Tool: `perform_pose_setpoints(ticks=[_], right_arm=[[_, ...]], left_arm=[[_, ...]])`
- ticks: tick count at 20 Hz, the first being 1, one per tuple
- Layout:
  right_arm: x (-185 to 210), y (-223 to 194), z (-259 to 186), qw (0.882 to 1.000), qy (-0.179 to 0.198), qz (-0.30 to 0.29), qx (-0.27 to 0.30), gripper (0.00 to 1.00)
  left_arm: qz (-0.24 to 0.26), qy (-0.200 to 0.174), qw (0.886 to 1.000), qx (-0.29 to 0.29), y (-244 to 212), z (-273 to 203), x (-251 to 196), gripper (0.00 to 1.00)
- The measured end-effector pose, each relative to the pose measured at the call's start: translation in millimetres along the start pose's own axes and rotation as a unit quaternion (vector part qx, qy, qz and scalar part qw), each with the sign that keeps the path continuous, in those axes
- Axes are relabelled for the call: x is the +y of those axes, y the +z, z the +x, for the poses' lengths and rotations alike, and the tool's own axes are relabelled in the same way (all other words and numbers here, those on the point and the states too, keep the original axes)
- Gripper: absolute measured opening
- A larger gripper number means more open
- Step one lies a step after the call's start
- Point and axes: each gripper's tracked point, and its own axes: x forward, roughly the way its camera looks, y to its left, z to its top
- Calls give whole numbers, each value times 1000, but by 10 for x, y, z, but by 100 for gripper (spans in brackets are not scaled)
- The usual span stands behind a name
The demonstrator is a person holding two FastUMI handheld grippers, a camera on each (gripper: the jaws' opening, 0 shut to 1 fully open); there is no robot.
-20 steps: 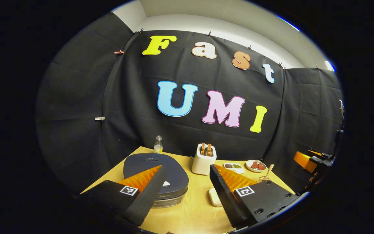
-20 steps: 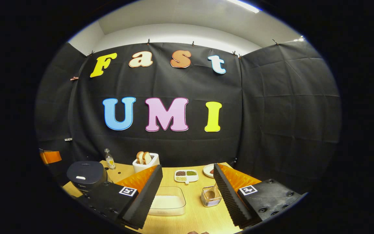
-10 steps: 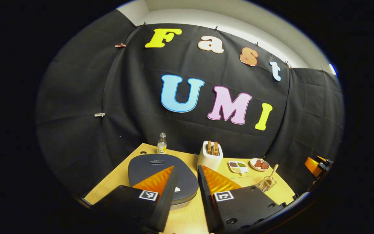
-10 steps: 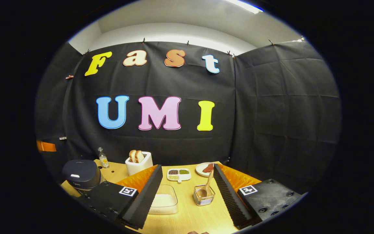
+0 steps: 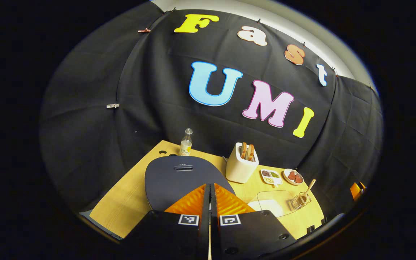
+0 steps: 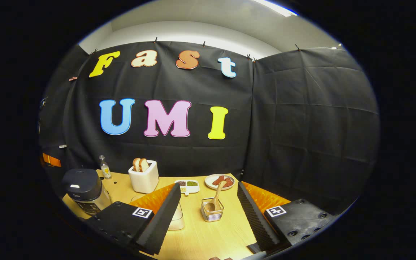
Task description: Close the left gripper, press the button to open the rice cooker; take a wooden spoon from the chopstick holder with the right hand, scoop a spoonful of rice and pour it into the rice cooker, then put the wooden spoon back into the chopstick holder.
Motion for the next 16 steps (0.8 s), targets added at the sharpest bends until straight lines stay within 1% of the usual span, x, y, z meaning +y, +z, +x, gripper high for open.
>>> perform_pose_setpoints(ticks=[4,5,8,9,10,11,13,14,15,16], right_arm=[[-92,-73,-4,1000,-13,0,12,98],[-97,-97,-3,1000,-14,-1,16,98],[-120,-166,10,999,-16,-2,28,98],[-125,-183,11,999,-17,-3,32,98],[-133,-198,13,999,-17,-5,35,98],[-140,-219,19,999,-17,-8,37,98],[-164,-242,26,999,-17,-11,41,98],[-177,-255,27,999,-17,-10,43,98],[-191,-271,32,999,-17,-9,45,98],[-193,-291,47,999,-16,-8,48,98]], left_arm=[[-2,16,999,44,-291,276,92,6],[0,15,999,49,-345,325,84,6],[17,19,997,71,-553,466,42,6],[22,20,996,79,-620,506,24,8],[25,22,996,85,-671,527,19,6],[26,24,995,90,-720,543,13,6],[25,29,995,87,-731,548,15,6],[24,32,995,91,-769,536,14,9],[25,35,995,89,-778,543,8,6],[29,40,995,89,-790,537,12,7]])
